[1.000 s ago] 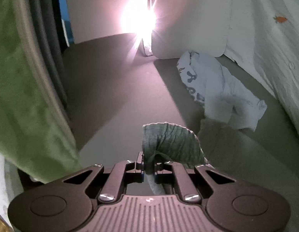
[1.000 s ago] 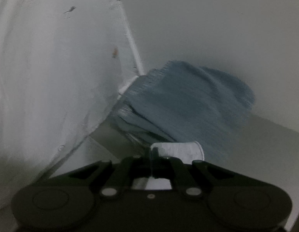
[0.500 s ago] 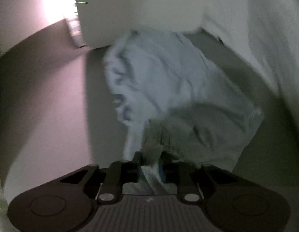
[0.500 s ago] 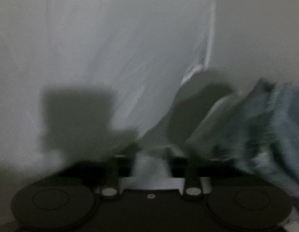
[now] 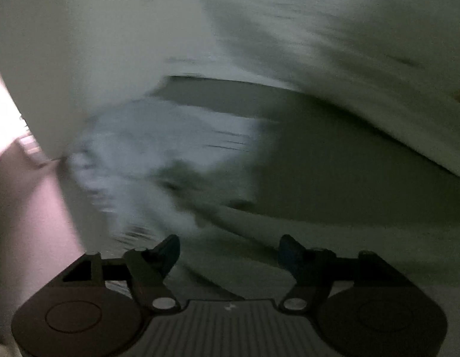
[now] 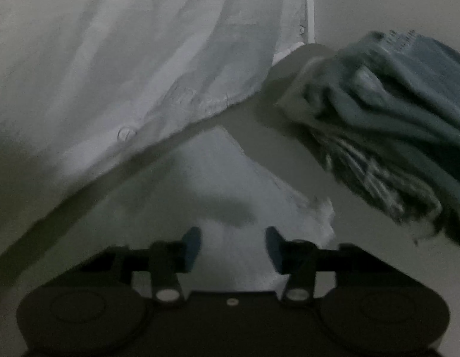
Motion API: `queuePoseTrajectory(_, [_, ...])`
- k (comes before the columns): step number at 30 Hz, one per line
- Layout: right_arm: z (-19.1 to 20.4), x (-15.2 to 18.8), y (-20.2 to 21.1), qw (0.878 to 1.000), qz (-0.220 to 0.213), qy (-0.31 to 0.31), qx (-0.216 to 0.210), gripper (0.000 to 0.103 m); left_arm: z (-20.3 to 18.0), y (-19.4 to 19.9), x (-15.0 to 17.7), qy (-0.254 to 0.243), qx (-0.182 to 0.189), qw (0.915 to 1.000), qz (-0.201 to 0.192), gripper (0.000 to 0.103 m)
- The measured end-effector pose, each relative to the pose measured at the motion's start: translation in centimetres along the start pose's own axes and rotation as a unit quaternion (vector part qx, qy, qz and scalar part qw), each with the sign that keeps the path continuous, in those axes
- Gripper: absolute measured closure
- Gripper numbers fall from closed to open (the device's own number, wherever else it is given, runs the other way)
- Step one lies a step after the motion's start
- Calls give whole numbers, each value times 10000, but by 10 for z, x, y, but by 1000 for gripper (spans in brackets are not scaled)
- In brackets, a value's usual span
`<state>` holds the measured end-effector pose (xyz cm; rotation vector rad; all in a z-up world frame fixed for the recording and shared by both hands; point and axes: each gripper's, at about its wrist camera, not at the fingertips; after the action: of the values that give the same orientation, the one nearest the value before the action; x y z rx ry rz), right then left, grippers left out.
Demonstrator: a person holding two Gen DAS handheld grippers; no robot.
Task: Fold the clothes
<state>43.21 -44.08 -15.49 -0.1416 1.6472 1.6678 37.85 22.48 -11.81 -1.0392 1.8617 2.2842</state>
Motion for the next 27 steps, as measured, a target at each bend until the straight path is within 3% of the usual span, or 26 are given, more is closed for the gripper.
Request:
queuePoseTrajectory(1, [-3, 10, 1, 10000, 11, 4, -51, 72, -18, 3, 9, -244, 221, 9995, 31, 25])
queuePoseTrajectory(4, [-11, 32, 4, 9996, 80, -108, -267, 83, -77, 5, 38, -1042, 649, 9922, 211, 25])
queuePoseTrajectory(8, [-19, 40, -8, 9973, 192, -474, -530, 84, -137, 4, 71, -1918, 995, 9755, 403, 22])
queuePoseTrajectory(11, [-27, 42, -15, 9952, 179, -795, -536, 83, -163, -3, 88, -2306, 1077, 9656, 543, 21])
queuePoseTrajectory(12, [-31, 41, -17, 9946, 166, -923, -449, 82, -168, -7, 91, -2362, 1030, 9643, 605, 20])
queuePoseTrajectory(15, [-47, 35, -27, 9908, 49, -1326, -281, 62, -169, -17, 92, -2261, 914, 9673, 702, 7])
queuePoseTrajectory(20, [-67, 20, -42, 9831, -234, -1790, -291, 61, -159, -31, 82, -1835, 999, 9719, 1085, 2])
queuePoseTrajectory(21, [-70, 16, -44, 9824, -282, -1830, -256, 70, -159, -32, 81, -1851, 987, 9716, 1090, 0])
queuePoseTrajectory(22, [-72, 12, -45, 9834, -275, -1773, -268, 98, -159, -33, 81, -1860, 980, 9715, 1097, 0])
queuePoseTrajectory(23, [-73, 8, -47, 9846, -271, -1704, -277, 102, -158, -34, 81, -1869, 973, 9713, 1104, 0])
queuePoseTrajectory(27, [-68, -10, -32, 9960, -494, -745, -72, 103, -162, -34, 78, -1871, 1020, 9694, 1222, 0])
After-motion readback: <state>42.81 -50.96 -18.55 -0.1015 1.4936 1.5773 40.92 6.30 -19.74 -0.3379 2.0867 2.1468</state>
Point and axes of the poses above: each gripper's, at about its wrist camera, not at the fingertips, and y roughly against the way its jaws point, z to its left, x to its underside, and after that the axes turned 6 degrees about z, right-handed
